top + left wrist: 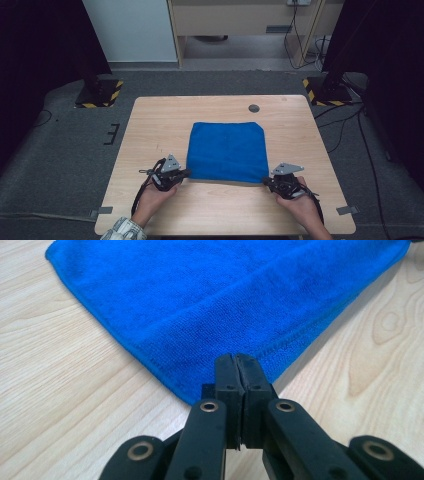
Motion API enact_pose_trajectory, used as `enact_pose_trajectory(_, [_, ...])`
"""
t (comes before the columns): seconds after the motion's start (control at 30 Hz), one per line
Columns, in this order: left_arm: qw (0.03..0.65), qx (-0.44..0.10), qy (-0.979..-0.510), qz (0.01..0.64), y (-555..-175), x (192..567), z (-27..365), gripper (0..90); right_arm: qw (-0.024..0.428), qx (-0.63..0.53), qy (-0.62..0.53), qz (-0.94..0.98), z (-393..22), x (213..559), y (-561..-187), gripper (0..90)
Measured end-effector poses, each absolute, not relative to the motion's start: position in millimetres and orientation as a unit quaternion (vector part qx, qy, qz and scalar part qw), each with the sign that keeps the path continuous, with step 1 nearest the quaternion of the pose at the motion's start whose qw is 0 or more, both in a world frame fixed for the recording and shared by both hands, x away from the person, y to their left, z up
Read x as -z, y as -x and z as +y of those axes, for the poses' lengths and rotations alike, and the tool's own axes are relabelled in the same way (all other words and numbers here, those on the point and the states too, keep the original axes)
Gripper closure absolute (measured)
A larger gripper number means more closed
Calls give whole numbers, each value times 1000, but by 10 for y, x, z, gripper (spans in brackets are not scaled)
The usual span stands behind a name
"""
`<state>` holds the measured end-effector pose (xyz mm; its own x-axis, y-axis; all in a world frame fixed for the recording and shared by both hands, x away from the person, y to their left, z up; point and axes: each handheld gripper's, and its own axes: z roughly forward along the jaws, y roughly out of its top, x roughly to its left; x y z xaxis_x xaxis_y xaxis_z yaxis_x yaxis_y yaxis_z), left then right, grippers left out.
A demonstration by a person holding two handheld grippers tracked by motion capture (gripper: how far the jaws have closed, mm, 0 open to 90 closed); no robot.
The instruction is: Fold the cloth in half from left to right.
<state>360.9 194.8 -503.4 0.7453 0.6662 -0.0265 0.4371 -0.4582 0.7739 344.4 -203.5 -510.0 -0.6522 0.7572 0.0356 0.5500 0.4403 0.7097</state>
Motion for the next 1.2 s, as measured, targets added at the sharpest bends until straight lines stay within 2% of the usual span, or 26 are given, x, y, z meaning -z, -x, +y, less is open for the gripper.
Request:
enact_pose_trajectory(0.3, [402, -123, -851, 315, -3481, 5049, 1959, 886, 133, -337, -378, 852, -2007, 5089, -3266, 862])
enact_pose_trajectory(0.4, [391, -119, -858, 311, -3460, 5077, 1935, 885, 128, -338, -378, 853, -2033, 5088, -3237, 758])
enact_pose_trajectory(0.53, [386, -113, -861, 312, -3434, 5084, 1970, 884, 140, -364, -386, 836, -2052, 5041, -3263, 508])
enact_pose_trajectory(0.63, [382, -111, -862, 313, -3422, 5091, 2002, 884, 155, -378, -396, 822, -2070, 5019, -3308, 422])
enact_pose_trajectory(1.0, [379, -102, -866, 310, -3349, 5108, 2031, 865, 176, -324, -421, 829, -2054, 5222, -3502, 371])
enact_pose_trajectory(1.1, [381, -105, -861, 321, -3362, 5116, 2041, 782, 174, -319, -419, 832, -2057, 5253, -3498, 368])
enact_pose_trajectory(1.13, [384, -106, -856, 329, -3368, 5117, 2046, 718, 175, -319, -421, 831, -2059, 5251, -3500, 368])
enact_pose_trajectory(1.2, [394, -108, -846, 343, -3376, 5106, 2058, 510, 175, -317, -417, 833, -2067, 5251, -3498, 369])
